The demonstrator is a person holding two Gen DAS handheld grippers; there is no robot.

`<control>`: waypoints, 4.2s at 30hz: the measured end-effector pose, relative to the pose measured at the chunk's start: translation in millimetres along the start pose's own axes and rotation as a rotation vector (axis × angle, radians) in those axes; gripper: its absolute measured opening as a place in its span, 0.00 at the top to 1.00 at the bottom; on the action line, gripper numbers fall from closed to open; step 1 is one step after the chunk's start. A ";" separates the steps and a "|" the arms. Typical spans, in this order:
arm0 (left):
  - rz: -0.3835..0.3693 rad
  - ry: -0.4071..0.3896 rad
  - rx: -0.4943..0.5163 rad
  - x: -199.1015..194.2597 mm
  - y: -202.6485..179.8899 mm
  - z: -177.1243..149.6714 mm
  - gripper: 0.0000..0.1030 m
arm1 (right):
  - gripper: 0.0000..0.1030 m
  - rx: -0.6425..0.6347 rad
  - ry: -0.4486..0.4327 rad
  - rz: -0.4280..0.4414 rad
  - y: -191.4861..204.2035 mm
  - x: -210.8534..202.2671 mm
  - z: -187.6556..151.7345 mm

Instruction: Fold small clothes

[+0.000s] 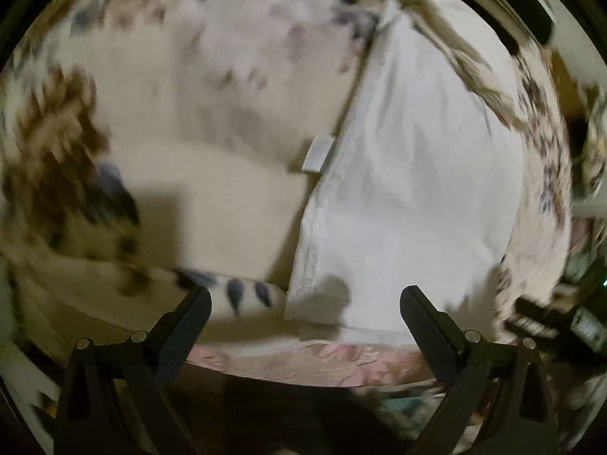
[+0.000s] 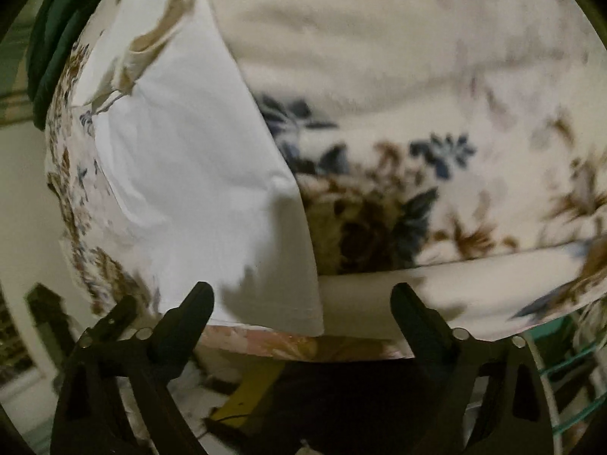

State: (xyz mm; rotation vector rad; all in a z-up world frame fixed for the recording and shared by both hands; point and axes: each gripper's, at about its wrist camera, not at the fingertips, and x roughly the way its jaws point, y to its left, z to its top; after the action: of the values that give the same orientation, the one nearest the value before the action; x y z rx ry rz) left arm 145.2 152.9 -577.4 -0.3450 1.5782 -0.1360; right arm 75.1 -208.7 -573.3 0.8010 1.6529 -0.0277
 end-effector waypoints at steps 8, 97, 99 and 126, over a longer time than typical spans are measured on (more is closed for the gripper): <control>-0.123 0.045 -0.042 34.9 2.8 14.1 0.29 | 0.26 0.072 0.061 0.119 -15.3 25.3 10.3; -0.226 -0.202 0.249 -3.2 -128.9 338.3 0.95 | 0.95 -0.050 -0.303 0.133 150.8 -52.2 329.4; -0.253 -0.226 0.249 -9.9 -128.8 343.4 0.95 | 0.97 -0.061 -0.363 0.140 155.0 -60.4 327.9; -0.550 0.069 0.028 37.9 -61.2 291.1 0.33 | 0.38 -0.005 0.013 0.476 81.1 11.5 293.6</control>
State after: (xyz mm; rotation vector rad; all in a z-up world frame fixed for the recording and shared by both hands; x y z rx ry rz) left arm 441.7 120.5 -607.7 -0.7533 1.5136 -0.5978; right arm 368.7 -270.2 -627.8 1.1736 1.4373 0.3155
